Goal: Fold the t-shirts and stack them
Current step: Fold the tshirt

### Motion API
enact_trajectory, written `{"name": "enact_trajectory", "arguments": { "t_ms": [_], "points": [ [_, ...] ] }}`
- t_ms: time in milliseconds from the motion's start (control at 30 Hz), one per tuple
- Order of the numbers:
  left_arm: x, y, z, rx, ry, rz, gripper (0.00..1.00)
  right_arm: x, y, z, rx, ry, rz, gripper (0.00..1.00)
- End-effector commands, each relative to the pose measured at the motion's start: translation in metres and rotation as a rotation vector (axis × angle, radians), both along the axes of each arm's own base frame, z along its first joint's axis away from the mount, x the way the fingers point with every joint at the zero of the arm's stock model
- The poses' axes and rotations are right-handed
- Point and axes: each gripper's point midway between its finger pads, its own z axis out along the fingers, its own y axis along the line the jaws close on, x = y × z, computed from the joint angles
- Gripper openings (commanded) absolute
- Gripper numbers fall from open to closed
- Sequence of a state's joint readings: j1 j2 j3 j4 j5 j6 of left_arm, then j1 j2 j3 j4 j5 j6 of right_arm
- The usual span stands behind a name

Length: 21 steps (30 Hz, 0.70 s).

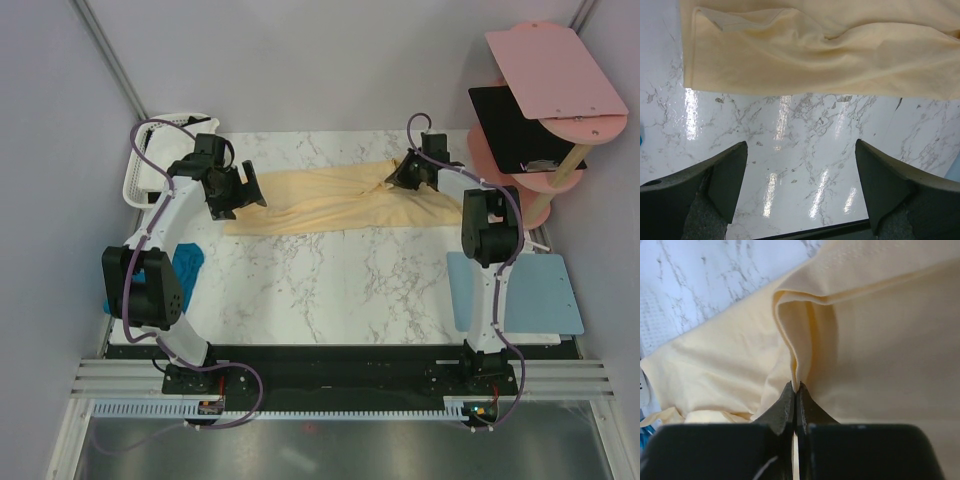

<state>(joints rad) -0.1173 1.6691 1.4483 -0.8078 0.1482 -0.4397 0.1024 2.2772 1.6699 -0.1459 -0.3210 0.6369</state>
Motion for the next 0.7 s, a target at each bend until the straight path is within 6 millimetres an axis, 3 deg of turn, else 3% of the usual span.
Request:
{"name": "enact_trajectory", "arguments": {
  "t_ms": [0, 33, 67, 100, 133, 200, 233, 300, 400, 433, 567, 633, 667],
  "points": [
    [0.006, 0.007, 0.007, 0.039, -0.030, -0.018, 0.94, 0.031, 0.040, 0.069, 0.056, -0.211, 0.069, 0.02],
    [0.006, 0.007, 0.006, 0.039, -0.028, -0.018, 0.94, 0.039, 0.046, 0.081, 0.061, -0.246, 0.077, 0.03],
    [0.007, 0.007, 0.005, 0.040, -0.027, -0.018, 0.94, 0.043, 0.052, 0.075, 0.063, -0.249, 0.084, 0.05],
    [0.006, 0.007, 0.004, 0.037, -0.022, -0.020, 0.94, 0.046, 0.060, 0.076, 0.072, -0.252, 0.092, 0.14],
    [0.006, 0.006, 0.003, 0.036, -0.020, -0.020, 0.94, 0.054, 0.065, 0.074, 0.078, -0.262, 0.094, 0.34],
    [0.006, 0.005, 0.002, 0.029, -0.017, -0.029, 0.94, 0.057, 0.076, 0.076, 0.105, -0.277, 0.120, 0.54],
    [0.004, 0.004, 0.001, 0.025, -0.015, -0.031, 0.95, 0.061, 0.080, 0.082, 0.123, -0.323, 0.127, 0.76],
    [0.004, 0.001, 0.002, 0.015, -0.021, -0.046, 0.94, 0.057, 0.085, 0.089, 0.148, -0.350, 0.148, 0.98],
    [0.002, 0.000, 0.001, 0.013, -0.033, -0.065, 0.94, 0.040, 0.079, 0.106, 0.131, -0.395, 0.143, 0.98],
    [0.002, -0.001, -0.002, 0.010, -0.035, -0.072, 0.94, 0.027, 0.075, 0.110, 0.109, -0.400, 0.148, 0.98],
    [0.005, -0.004, -0.001, 0.041, -0.059, -0.090, 0.91, -0.008, 0.056, 0.113, 0.014, -0.383, 0.117, 0.98],
    [0.009, -0.001, -0.004, 0.102, -0.065, -0.075, 0.83, -0.028, 0.051, 0.118, -0.021, -0.377, 0.119, 0.87],
    [0.010, 0.000, -0.005, 0.115, -0.065, -0.072, 0.73, -0.035, 0.053, 0.118, -0.037, -0.379, 0.131, 0.65]
  ]
}}
